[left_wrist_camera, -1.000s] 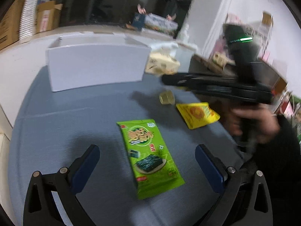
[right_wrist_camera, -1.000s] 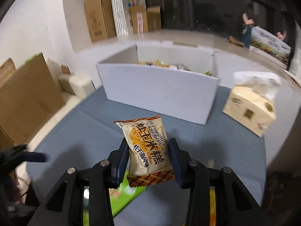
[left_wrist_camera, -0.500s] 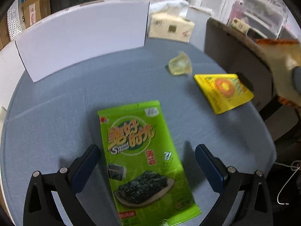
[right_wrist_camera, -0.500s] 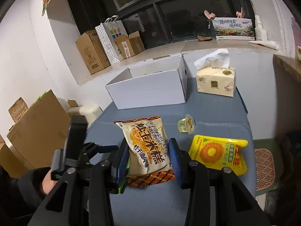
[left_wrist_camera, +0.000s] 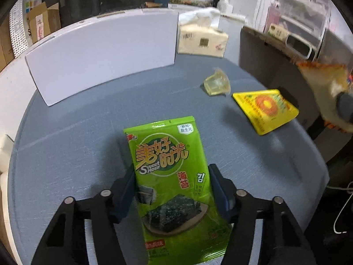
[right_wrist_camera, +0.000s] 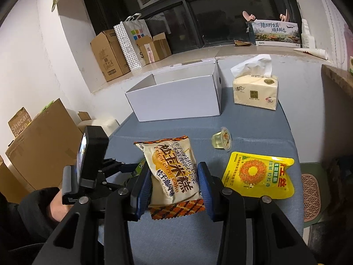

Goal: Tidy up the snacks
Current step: 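Carry both packs into the white box and open both tools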

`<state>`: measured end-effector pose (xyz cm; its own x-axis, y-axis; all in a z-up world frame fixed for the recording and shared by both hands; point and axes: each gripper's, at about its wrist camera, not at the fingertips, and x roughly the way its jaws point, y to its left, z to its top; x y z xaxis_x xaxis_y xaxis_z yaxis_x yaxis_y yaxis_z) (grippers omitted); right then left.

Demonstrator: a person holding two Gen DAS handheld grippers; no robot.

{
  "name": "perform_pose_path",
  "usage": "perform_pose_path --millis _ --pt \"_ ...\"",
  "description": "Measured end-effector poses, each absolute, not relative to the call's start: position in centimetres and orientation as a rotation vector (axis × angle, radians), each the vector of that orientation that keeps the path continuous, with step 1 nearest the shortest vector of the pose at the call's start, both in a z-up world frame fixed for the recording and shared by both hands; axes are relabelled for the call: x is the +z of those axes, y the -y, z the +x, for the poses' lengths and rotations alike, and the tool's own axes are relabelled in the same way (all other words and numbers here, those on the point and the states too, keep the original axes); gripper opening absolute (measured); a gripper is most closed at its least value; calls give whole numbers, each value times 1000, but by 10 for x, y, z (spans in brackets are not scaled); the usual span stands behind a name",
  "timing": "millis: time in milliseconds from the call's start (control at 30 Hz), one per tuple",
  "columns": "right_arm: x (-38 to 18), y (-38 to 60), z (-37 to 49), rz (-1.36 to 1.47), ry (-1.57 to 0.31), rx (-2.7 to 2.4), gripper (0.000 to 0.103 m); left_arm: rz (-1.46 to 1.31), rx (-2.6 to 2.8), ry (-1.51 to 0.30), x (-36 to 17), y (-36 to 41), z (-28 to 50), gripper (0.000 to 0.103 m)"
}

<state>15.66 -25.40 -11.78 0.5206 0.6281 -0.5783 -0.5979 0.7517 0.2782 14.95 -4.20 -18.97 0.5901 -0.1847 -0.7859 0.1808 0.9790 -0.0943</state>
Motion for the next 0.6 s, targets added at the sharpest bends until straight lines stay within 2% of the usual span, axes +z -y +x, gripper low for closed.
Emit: perform_pose_path --millis 367,600 --pt "-110 249 167 61 -704 717 45 -91 -225 -702 -121 9 126 66" --pt "-84 222 201 69 -676 762 45 -130 -230 -607 -81 -19 152 66"
